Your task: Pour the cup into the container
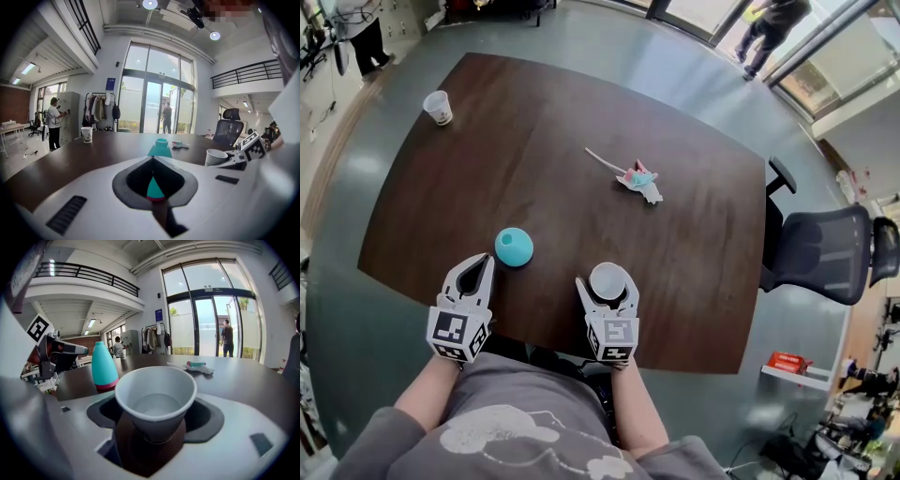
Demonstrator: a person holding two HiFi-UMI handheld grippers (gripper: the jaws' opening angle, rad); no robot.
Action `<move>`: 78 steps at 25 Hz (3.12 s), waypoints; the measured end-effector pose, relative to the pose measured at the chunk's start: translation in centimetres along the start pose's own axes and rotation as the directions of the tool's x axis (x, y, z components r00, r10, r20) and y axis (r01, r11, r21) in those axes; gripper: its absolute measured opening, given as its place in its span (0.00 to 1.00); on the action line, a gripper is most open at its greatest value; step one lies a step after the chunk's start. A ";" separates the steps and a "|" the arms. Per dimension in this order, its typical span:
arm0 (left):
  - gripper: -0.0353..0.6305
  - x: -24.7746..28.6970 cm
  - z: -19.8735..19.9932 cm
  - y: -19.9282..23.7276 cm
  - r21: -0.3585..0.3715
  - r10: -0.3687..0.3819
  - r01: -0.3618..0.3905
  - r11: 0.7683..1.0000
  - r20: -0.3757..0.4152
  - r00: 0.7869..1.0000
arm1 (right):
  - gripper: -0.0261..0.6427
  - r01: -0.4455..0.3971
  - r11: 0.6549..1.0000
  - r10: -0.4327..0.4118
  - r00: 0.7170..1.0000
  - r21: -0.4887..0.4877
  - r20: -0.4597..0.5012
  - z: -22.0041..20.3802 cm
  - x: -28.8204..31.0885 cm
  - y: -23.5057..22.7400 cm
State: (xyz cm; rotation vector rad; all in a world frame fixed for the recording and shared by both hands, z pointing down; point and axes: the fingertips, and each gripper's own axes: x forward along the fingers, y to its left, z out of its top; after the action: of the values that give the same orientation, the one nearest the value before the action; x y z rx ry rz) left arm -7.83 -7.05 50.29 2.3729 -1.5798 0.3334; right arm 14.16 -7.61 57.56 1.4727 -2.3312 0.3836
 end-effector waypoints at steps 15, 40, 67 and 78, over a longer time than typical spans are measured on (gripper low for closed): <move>0.06 0.3 0.1 0.1 0.007 0.009 -0.009 1.000 -0.001 1.000 | 0.50 0.008 1.000 -0.008 1.000 0.006 0.010 0.1 0.6 -0.7; 0.40 -0.5 1.8 -1.7 0.011 -0.147 0.147 0.989 0.024 0.989 | 0.49 0.037 0.999 -0.036 0.997 -0.011 0.067 4.0 -2.7 1.6; 0.78 6.7 -3.3 -2.3 0.088 -0.272 0.279 0.956 -0.086 0.959 | 0.49 0.142 0.990 -0.142 0.989 0.009 -0.027 2.5 -2.6 1.9; 0.78 8.7 -3.4 -2.7 0.104 -0.294 0.301 0.948 -0.080 0.953 | 0.49 0.154 0.988 -0.153 0.988 0.028 -0.038 2.2 -2.2 2.0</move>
State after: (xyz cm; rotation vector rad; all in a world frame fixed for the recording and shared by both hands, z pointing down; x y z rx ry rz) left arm -2.19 -12.40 56.18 2.6119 -1.1789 0.4390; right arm 12.92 -5.86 54.57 1.6330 -2.1761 0.4018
